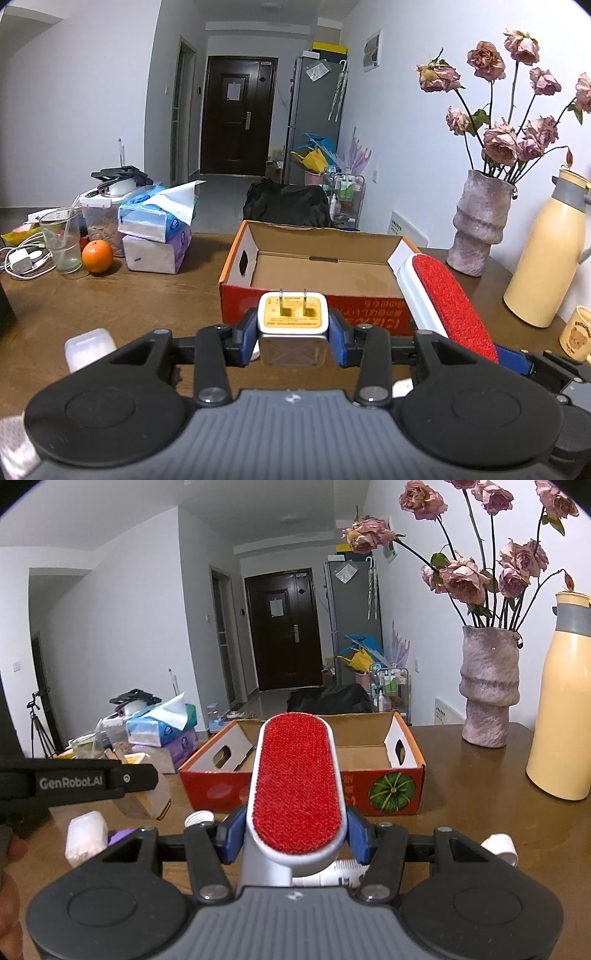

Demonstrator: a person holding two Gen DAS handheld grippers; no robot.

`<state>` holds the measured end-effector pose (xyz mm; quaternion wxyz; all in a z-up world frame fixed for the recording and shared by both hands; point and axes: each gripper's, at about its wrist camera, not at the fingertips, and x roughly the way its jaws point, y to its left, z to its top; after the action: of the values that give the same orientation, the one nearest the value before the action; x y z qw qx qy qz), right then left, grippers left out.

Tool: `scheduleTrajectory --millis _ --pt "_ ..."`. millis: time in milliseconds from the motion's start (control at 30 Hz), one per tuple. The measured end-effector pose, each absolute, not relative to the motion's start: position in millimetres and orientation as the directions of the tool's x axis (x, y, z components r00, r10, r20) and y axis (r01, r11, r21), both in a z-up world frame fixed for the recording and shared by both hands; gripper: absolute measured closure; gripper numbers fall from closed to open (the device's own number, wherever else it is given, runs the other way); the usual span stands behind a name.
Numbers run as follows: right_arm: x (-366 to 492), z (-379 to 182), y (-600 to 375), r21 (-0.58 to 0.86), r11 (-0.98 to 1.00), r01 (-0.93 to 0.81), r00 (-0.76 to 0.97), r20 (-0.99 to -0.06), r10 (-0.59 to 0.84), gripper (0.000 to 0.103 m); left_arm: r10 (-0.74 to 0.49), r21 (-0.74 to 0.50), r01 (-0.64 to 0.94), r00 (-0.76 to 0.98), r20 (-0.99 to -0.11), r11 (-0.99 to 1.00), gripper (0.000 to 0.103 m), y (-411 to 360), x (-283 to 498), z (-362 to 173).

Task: Organize rigid objects
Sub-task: 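Carry the plug adapter and lint brush over the open cardboard box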

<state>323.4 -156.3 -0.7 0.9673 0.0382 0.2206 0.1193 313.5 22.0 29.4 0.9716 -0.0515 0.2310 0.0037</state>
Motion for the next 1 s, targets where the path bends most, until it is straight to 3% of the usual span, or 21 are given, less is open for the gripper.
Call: scheduleTrajectory --millis 1000 --pt "436.8 -4.0 -149.2 0.082 0.981 -0.177 0.882 -0.428 0.195 0.048 0.003 -0.086 -0.044 0.905 -0.426 0.995 0.063 16.3 432.8 29.8"
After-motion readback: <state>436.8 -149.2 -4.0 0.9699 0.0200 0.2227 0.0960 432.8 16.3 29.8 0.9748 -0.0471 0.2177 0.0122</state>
